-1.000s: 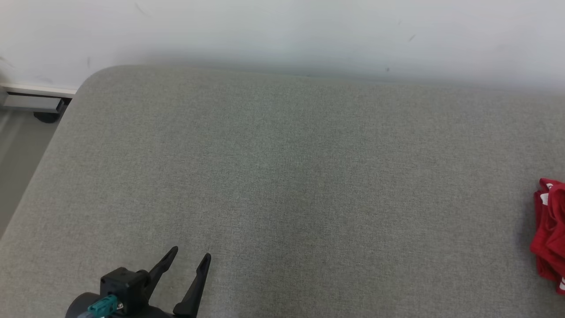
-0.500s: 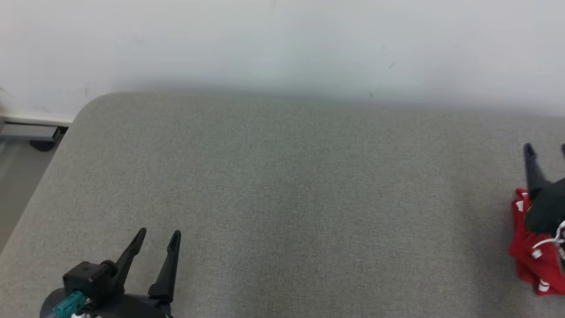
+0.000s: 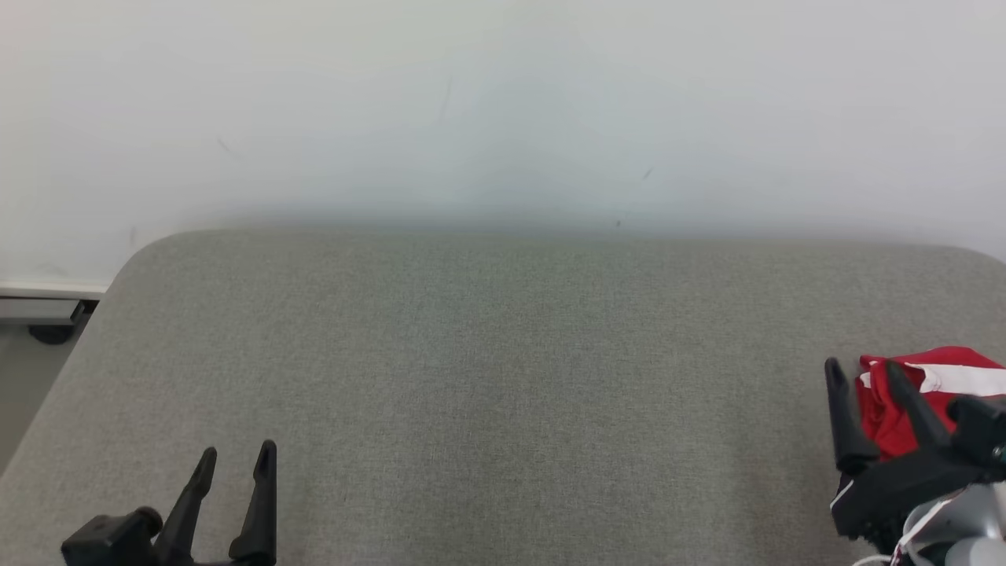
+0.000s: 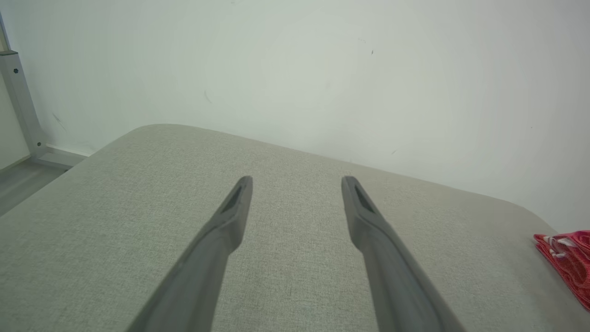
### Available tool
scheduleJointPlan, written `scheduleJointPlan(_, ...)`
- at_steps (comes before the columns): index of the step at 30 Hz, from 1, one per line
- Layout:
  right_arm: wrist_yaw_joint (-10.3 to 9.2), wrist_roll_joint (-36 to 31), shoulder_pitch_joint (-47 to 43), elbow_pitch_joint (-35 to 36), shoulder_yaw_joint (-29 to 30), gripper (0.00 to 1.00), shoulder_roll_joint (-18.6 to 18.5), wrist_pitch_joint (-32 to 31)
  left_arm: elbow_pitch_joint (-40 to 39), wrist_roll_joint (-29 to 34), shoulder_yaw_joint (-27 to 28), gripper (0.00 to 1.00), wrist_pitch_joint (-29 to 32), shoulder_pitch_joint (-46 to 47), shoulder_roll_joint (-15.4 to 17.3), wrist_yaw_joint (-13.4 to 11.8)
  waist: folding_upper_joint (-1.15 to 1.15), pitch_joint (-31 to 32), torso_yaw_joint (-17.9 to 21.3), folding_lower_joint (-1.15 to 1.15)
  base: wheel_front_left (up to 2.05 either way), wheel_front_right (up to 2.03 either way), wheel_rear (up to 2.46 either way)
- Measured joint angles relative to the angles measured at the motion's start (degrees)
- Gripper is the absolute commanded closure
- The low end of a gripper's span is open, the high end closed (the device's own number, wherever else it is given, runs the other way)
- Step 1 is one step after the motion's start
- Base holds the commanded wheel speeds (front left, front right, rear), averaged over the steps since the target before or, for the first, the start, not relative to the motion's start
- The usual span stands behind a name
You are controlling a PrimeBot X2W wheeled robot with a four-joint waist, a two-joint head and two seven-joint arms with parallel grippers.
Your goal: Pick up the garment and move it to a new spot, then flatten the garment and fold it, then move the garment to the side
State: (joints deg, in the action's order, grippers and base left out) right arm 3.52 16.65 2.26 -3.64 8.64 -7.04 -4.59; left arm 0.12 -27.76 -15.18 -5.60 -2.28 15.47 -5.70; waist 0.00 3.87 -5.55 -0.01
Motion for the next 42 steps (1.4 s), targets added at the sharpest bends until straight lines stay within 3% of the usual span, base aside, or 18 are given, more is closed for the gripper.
scheduleJointPlan(16, -2.08, 1.1, -9.1, 0.3, -0.2, 0.00, 3.3, 4.1, -1.3, -2.6, 0.6, 0.00, -2.1, -3.4, 0.3, 1.2, 0.00, 1.7, 2.5, 0.00, 0.00, 0.00, 0.00)
scheduleJointPlan(42, -2.20, 2.8, -9.8, 0.3, -2.6, 0.00, 3.7, 5.7, 0.5, -3.0, 1.2, 0.00, -2.5, -4.7, 0.4, 1.2, 0.00, 0.9, 3.8, 0.01, 0.00, 0.00, 0.00)
